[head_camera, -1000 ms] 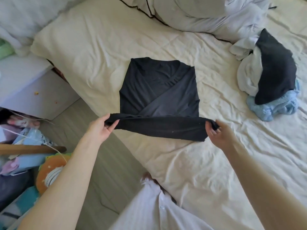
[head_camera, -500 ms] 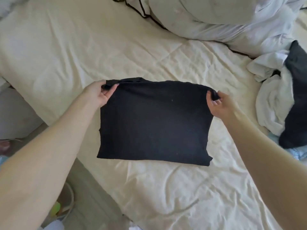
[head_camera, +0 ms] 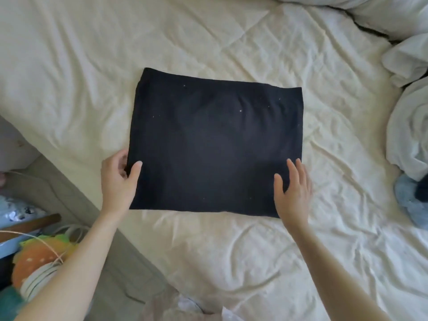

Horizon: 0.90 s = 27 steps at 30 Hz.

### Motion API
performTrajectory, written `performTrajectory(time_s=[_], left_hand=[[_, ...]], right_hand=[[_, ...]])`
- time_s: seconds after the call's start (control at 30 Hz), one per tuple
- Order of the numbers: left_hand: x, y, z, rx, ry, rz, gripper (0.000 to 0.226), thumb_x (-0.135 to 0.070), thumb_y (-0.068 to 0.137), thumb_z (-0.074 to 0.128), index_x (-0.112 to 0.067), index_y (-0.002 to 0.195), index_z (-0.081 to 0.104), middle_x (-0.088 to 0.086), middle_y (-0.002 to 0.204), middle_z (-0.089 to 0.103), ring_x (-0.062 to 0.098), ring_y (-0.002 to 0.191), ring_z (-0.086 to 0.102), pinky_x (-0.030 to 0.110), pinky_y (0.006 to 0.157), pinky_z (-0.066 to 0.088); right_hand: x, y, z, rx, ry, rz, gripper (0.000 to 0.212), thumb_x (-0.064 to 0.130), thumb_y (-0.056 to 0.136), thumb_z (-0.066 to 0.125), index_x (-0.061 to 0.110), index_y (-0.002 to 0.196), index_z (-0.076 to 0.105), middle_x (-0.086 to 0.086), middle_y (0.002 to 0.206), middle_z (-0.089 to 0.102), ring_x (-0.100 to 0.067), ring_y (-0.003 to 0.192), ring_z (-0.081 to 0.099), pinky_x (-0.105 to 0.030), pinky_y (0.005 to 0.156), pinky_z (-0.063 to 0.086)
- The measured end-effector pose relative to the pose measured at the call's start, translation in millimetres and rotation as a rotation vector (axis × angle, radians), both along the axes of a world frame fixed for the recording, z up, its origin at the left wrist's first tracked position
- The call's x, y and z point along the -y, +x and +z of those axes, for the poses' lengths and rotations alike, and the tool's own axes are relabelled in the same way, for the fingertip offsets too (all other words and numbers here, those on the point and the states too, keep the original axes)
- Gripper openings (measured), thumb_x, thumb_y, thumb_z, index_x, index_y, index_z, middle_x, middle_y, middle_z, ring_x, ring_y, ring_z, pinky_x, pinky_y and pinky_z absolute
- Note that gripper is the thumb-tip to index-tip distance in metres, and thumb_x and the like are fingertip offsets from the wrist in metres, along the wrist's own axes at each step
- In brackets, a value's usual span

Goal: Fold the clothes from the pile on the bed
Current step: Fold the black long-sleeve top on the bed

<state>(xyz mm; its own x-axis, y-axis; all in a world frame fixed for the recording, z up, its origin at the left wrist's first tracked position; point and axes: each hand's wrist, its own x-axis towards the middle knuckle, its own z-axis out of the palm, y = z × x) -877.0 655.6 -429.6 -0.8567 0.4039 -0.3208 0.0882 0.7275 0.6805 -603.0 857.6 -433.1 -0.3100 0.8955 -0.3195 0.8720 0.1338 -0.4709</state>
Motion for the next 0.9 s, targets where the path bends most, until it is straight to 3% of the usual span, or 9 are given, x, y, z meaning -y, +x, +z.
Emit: performTrajectory(time_s=[0.07,0.13,0.23,0.33,0.4,0.5,0.67,0.77,0.9], left_hand=[[22.5,23.9,-4.1,0.081,-0.01,0.145,0.026,-0.026,0.09,0.061,-0.018,0.114,0.055,-0.002,0.112,0.058,0.011,0.094,0.057,0.025,0.079,0.049],[39.0,42.3,-7.5,0.282,-0.015,0.38,0.026,-0.034,0.09,0.061,-0.019,0.109,0.053,0.001,0.112,0.058,0.016,0.095,0.058,0.033,0.085,0.051],[49.5,49.2,-9.9,0.699,0.087,0.647,0.025,-0.036,0.089,0.061,-0.012,0.094,0.058,0.012,0.1,0.061,0.02,0.082,0.06,0.035,0.082,0.052],[51.4,44.9,-8.8,0.983,0.265,0.834,0.034,-0.033,0.088,0.062,-0.007,0.11,0.056,0.01,0.107,0.06,0.019,0.099,0.059,0.031,0.086,0.05],[52.1,42.6,-7.3,0.987,0.336,0.865,0.032,-0.028,0.091,0.06,-0.007,0.114,0.055,0.011,0.113,0.06,0.02,0.106,0.058,0.032,0.087,0.05],[54.7,42.0,-2.0,0.903,0.418,0.859,0.02,-0.025,0.096,0.054,-0.009,0.108,0.056,0.011,0.115,0.06,0.021,0.107,0.059,0.032,0.083,0.051],[53.7,47.2,2.4,0.818,0.349,0.795,0.025,-0.024,0.098,0.049,-0.006,0.116,0.051,0.01,0.119,0.059,0.019,0.102,0.061,0.032,0.087,0.049],[41.7,41.3,3.9,0.747,0.32,0.74,0.025,-0.025,0.098,0.049,-0.008,0.116,0.052,0.009,0.118,0.06,0.019,0.098,0.062,0.032,0.085,0.05],[35.7,53.9,5.8,0.766,0.317,0.73,0.03,-0.028,0.094,0.057,-0.011,0.118,0.054,0.008,0.112,0.064,0.021,0.098,0.064,0.034,0.081,0.052]], right_hand=[[21.9,18.6,-3.0,0.01,-0.011,-0.187,0.047,0.03,0.096,0.049,0.013,0.139,0.041,-0.006,0.148,0.036,-0.023,0.138,0.029,-0.04,0.114,0.023],[30.3,35.9,-5.9,-0.018,-0.126,-0.552,0.037,0.036,0.092,0.055,0.013,0.121,0.053,-0.007,0.122,0.054,-0.022,0.112,0.051,-0.036,0.095,0.039],[27.2,48.4,0.1,-0.334,-0.686,-1.077,0.03,0.044,0.088,0.06,0.018,0.077,0.05,0.0,0.066,0.044,-0.016,0.056,0.039,-0.029,0.059,0.034],[18.6,53.1,1.6,-0.629,-0.937,-1.22,0.017,0.031,0.092,0.06,0.016,0.084,0.06,0.001,0.079,0.059,-0.016,0.065,0.051,-0.026,0.064,0.043],[13.3,51.6,3.3,-0.666,-0.916,-1.271,0.008,0.024,0.092,0.06,0.016,0.092,0.061,0.001,0.097,0.064,-0.015,0.087,0.061,-0.026,0.067,0.049],[10.5,59.7,4.9,-0.641,-0.849,-1.377,0.01,0.021,0.09,0.064,0.014,0.094,0.059,-0.001,0.102,0.064,-0.014,0.089,0.062,-0.025,0.06,0.05],[1.1,66.1,6.0,-0.377,-0.696,-1.177,0.022,0.014,0.09,0.063,0.006,0.11,0.057,-0.008,0.116,0.062,-0.019,0.099,0.06,-0.03,0.081,0.05],[-2.8,51.5,11.2,-0.082,-0.403,-0.937,0.026,0.01,0.091,0.055,0.004,0.115,0.053,-0.017,0.126,0.056,-0.026,0.105,0.056,-0.039,0.092,0.047],[40.4,17.2,21.7,0.026,0.131,-0.149,0.038,0.014,0.091,0.053,0.008,0.129,0.051,-0.011,0.135,0.049,-0.029,0.126,0.044,-0.047,0.105,0.034]])
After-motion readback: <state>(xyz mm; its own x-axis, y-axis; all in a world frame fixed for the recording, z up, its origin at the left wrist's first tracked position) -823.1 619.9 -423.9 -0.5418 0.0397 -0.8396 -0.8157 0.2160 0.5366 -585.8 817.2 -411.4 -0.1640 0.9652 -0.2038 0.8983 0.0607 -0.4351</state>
